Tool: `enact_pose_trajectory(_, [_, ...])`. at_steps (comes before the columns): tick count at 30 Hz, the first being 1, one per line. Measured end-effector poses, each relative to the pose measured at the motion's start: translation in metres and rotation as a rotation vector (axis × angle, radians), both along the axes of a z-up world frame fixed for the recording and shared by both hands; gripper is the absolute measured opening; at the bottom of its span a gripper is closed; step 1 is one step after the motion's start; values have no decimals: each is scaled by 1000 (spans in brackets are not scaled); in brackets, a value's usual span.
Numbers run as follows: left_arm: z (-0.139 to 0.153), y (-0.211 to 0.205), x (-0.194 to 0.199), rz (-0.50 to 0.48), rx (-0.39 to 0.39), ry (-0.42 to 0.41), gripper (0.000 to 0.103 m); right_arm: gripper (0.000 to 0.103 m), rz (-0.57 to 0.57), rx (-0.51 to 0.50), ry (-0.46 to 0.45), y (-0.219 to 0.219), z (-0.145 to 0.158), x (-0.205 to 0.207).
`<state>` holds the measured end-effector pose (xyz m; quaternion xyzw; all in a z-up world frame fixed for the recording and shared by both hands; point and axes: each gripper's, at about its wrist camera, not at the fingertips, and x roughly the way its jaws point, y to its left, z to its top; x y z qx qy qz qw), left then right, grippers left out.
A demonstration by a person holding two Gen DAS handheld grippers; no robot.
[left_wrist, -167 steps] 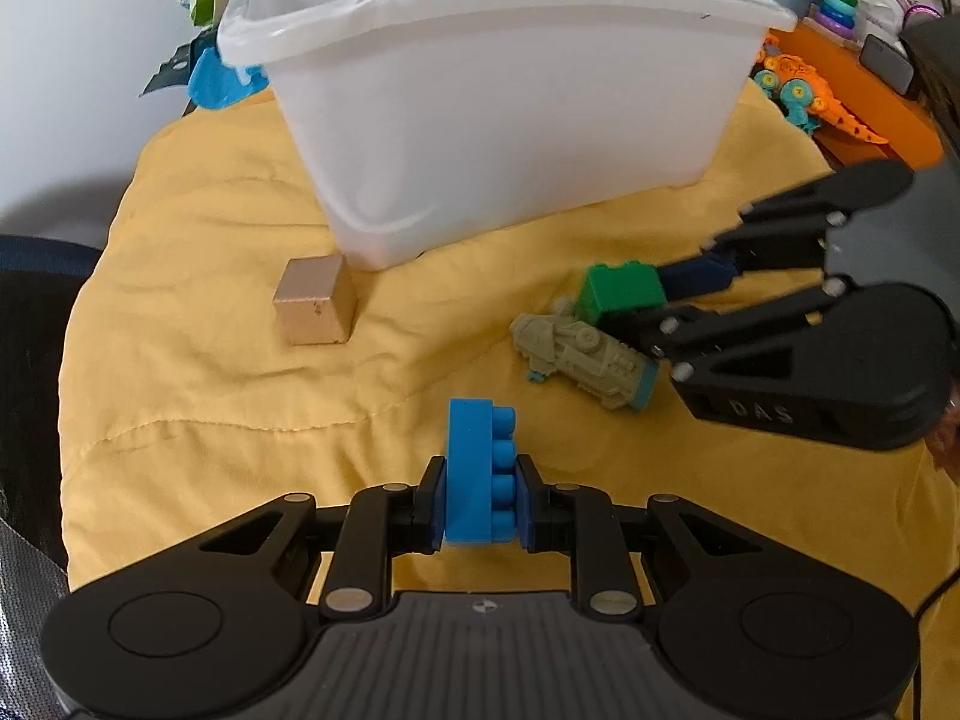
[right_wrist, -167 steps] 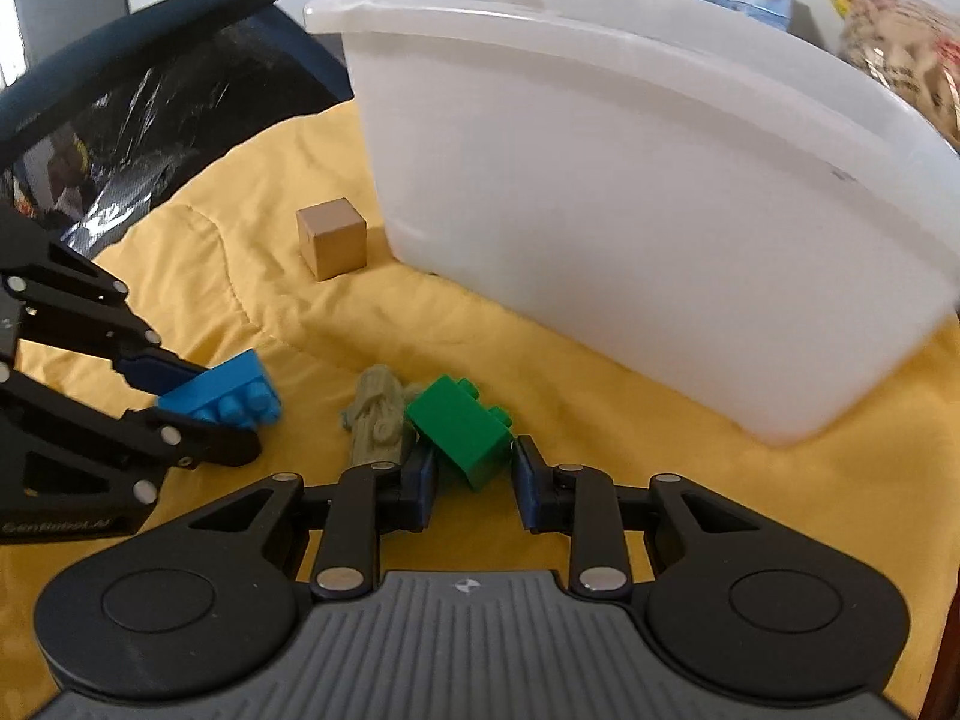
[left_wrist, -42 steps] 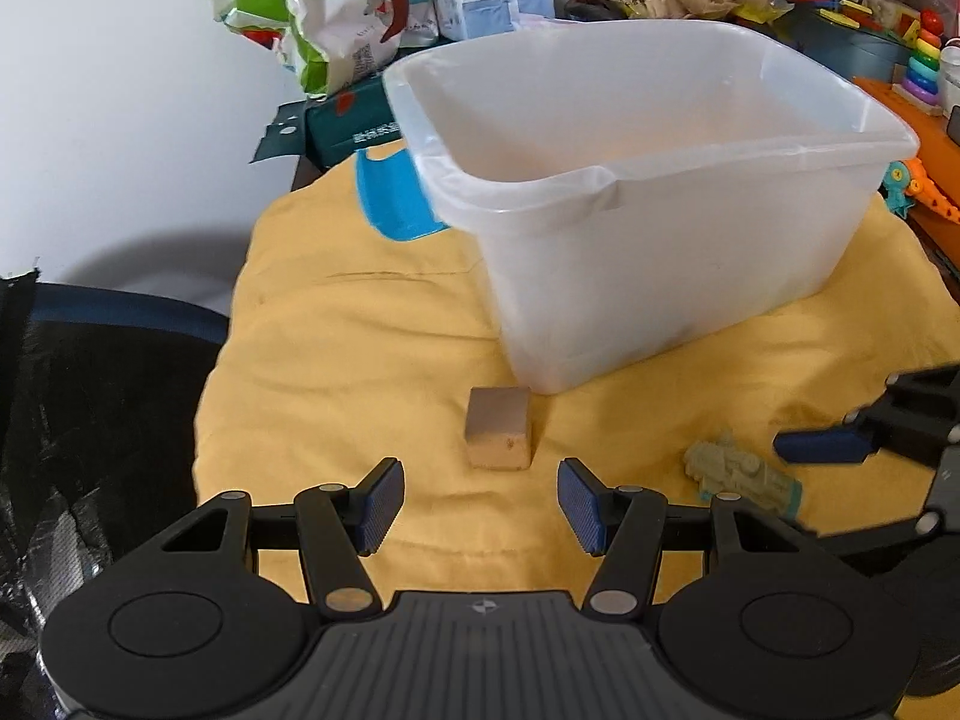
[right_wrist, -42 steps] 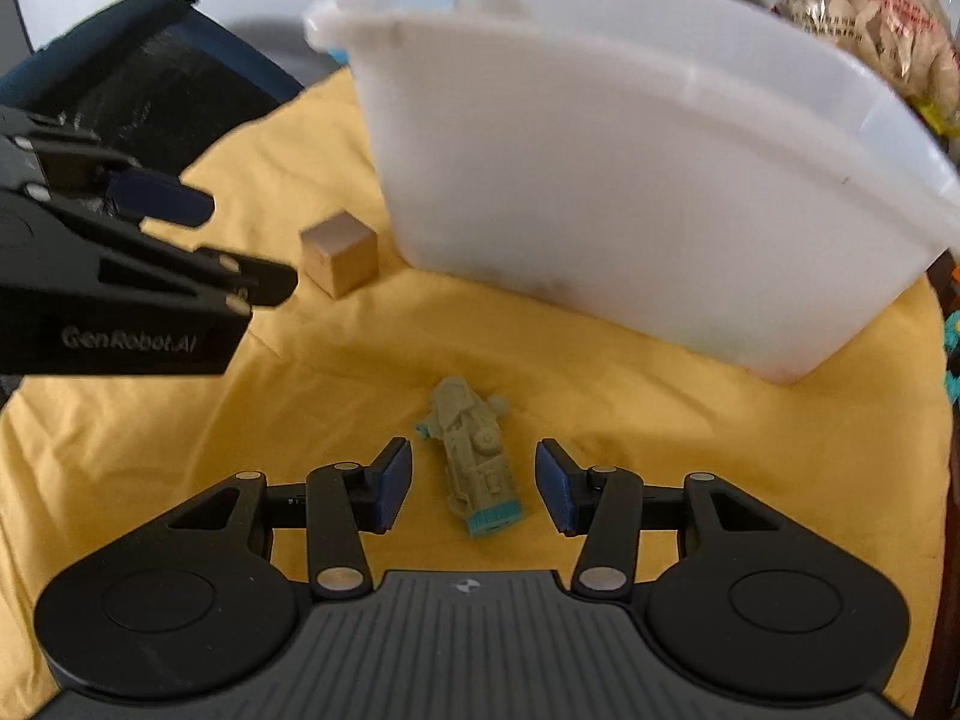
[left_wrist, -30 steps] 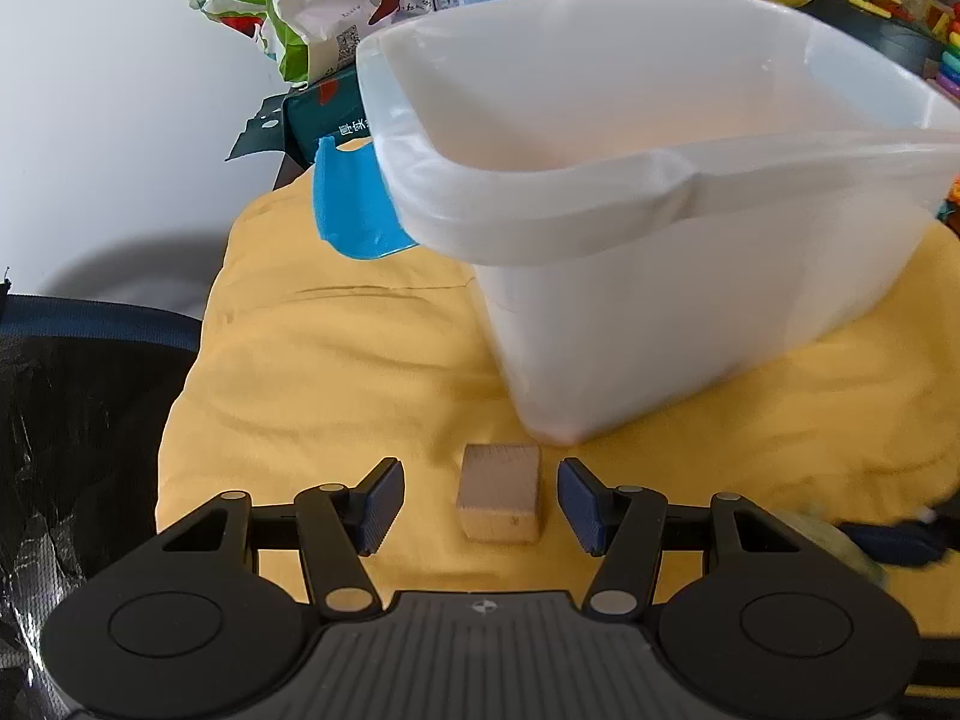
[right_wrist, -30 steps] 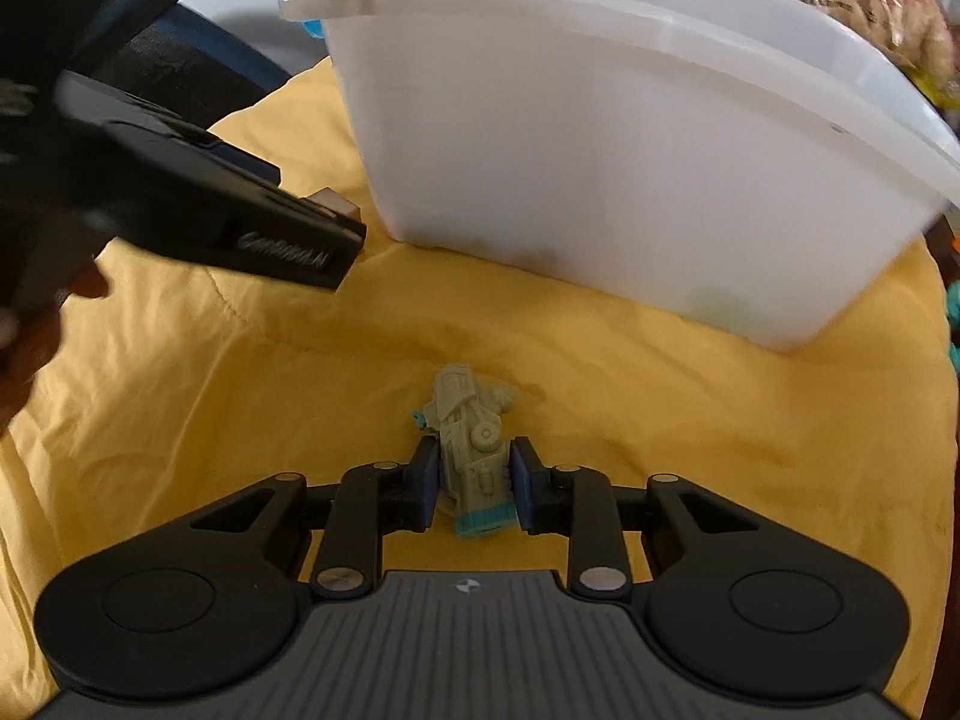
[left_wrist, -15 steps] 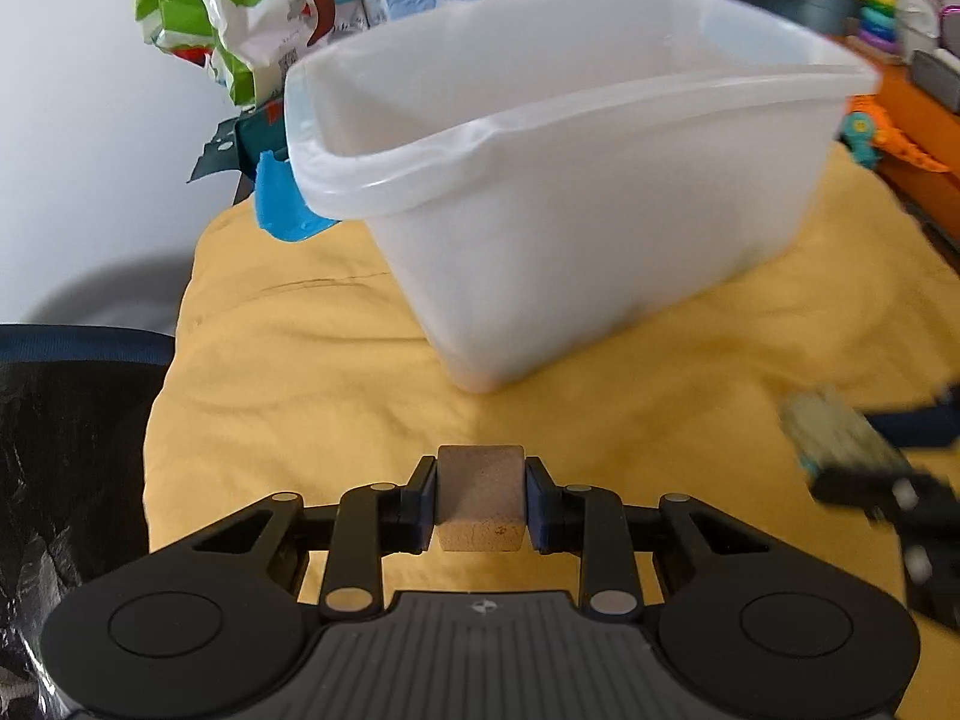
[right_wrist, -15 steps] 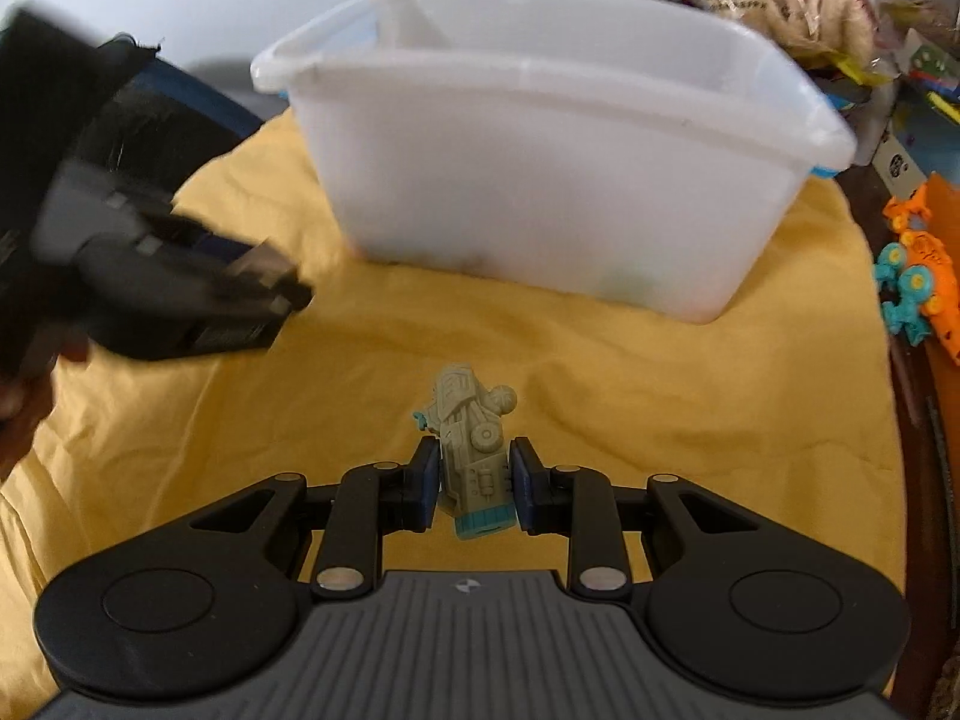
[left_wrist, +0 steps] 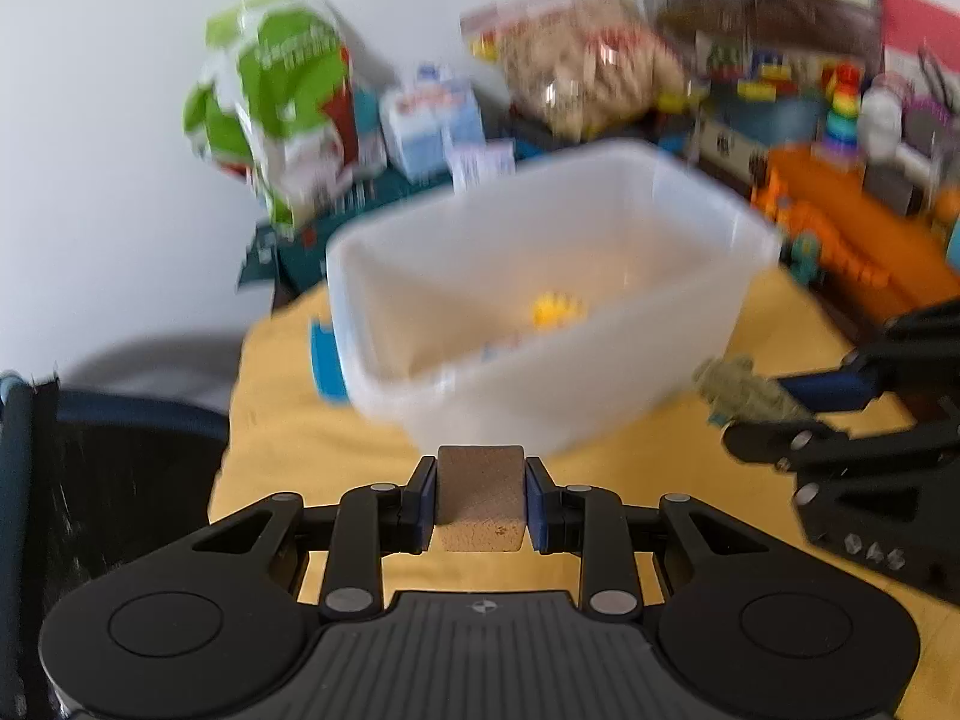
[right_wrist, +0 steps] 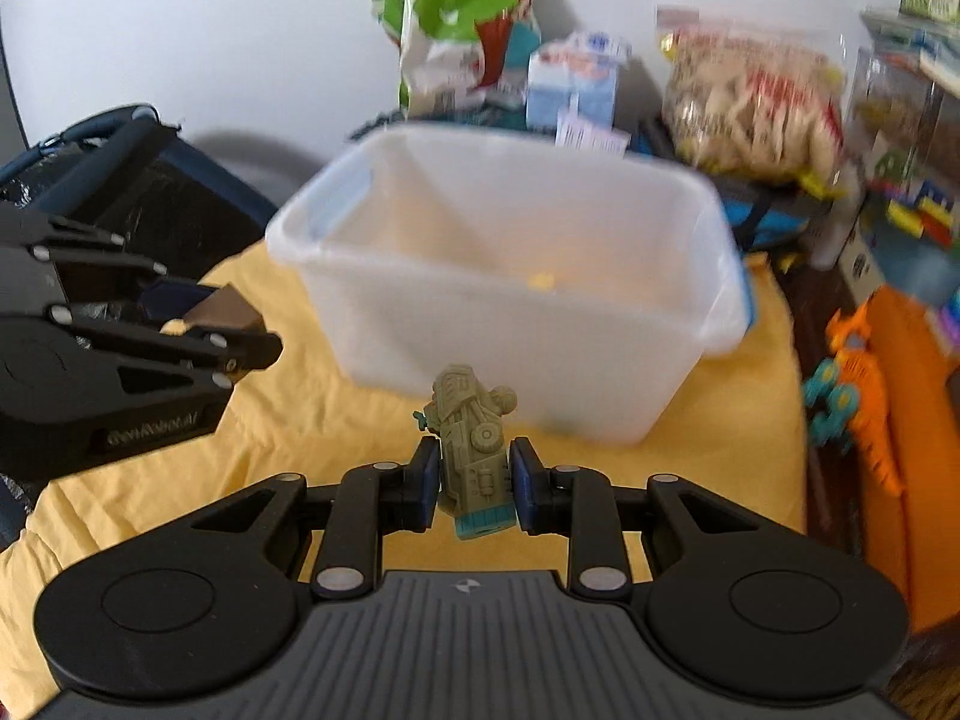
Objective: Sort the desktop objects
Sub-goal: 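Carry the wooden cube and teal-green figure over the white bin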
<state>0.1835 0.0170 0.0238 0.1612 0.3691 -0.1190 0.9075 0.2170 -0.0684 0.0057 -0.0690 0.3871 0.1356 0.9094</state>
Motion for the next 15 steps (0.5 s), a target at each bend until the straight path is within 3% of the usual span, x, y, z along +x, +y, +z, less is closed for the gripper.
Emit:
enact_pose_trajectory(7, [33, -29, 30, 4, 34, -90, 32, 28, -23, 35, -70, -14, 29, 33])
enact_pose_trajectory(15, [22, -43, 83, 88, 53, -78, 32, 28, -52, 12, -45, -15, 22, 78])
